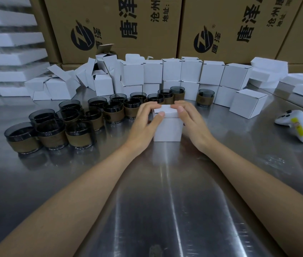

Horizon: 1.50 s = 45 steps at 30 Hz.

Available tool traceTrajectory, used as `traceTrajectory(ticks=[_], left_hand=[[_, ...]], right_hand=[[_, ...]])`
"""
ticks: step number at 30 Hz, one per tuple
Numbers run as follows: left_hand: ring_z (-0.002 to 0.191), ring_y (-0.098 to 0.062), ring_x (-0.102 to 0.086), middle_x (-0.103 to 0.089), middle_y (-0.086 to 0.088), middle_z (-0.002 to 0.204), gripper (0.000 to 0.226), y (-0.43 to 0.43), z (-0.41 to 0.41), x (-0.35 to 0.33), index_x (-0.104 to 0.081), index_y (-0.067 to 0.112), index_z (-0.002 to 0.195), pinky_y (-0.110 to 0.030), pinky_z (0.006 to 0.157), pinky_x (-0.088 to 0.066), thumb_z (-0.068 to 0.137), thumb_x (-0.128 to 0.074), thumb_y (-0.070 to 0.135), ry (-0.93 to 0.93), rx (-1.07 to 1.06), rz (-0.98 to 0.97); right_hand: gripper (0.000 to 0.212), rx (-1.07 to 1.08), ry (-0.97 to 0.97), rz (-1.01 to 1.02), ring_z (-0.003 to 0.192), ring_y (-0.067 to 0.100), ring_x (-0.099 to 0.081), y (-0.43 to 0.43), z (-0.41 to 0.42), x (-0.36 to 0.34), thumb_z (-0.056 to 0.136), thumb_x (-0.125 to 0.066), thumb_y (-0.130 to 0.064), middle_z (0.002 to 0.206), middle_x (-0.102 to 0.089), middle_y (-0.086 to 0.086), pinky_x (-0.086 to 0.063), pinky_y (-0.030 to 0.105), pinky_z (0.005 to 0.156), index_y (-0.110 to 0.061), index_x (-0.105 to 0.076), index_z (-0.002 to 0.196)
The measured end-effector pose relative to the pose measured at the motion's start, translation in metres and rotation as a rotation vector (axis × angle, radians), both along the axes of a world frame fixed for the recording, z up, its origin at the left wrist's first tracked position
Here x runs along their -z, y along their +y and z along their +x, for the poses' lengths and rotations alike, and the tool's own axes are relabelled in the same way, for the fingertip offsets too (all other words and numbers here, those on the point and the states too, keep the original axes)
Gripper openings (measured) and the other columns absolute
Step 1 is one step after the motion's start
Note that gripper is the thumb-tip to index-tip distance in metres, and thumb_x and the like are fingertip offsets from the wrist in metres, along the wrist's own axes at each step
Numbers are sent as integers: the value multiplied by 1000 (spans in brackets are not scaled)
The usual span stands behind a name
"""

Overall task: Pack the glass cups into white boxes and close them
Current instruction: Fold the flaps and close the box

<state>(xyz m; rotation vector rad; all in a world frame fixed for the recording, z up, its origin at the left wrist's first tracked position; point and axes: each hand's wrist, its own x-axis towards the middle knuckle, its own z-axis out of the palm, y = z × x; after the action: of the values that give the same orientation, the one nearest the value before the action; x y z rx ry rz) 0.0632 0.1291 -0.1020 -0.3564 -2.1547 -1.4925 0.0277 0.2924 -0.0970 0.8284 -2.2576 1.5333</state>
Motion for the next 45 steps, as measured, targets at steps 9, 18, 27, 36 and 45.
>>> traceTrajectory(ticks=[9, 18, 27, 36, 45], left_hand=[[117, 7, -37, -37, 7, 130, 23, 8, -2, -7, -55, 15, 110, -11, 100, -31, 97, -41, 2, -148, 59, 206], [114, -3, -49, -34, 1, 138, 33, 8, -4, -3, -42, 18, 133, -22, 103, -42, 101, -47, 25, -232, -52, 312], [118, -9, -50, -48, 2, 133, 23, 4, -19, 7, -46, 30, 122, -41, 108, -38, 102, -39, 37, -311, -106, 207], [96, -4, -60, -66, 16, 99, 27, 5, -39, 20, -58, 36, 91, -26, 81, -43, 102, -36, 25, -279, -170, 207], [94, -1, -61, -67, 14, 93, 35, 4, -37, 21, -62, 33, 85, -21, 81, -41, 101, -35, 18, -228, -138, 151]], right_hand=[[20, -93, -228, -60, 120, -9, -36, -7, -5, -2, 100, -44, -12, 140, -33, -6, -27, 8, 96, -28, -57, 101], [44, 6, -78, -37, 118, 18, -54, 9, -12, 3, 80, -78, -17, 132, -52, 6, -47, 26, 96, -30, -52, 114], [51, 638, 169, -318, 111, 12, -52, 105, -57, -66, 72, -81, -34, 118, -53, -10, -46, 26, 96, -30, -48, 110], [51, 806, 99, -340, 113, 20, -56, 177, -109, -70, 69, -78, -39, 118, -53, 1, -48, 36, 98, -30, -44, 107], [60, 796, 66, -134, 127, 24, -43, 174, -125, -43, 84, -71, -31, 137, -46, 9, -34, 32, 107, -11, -41, 132]])
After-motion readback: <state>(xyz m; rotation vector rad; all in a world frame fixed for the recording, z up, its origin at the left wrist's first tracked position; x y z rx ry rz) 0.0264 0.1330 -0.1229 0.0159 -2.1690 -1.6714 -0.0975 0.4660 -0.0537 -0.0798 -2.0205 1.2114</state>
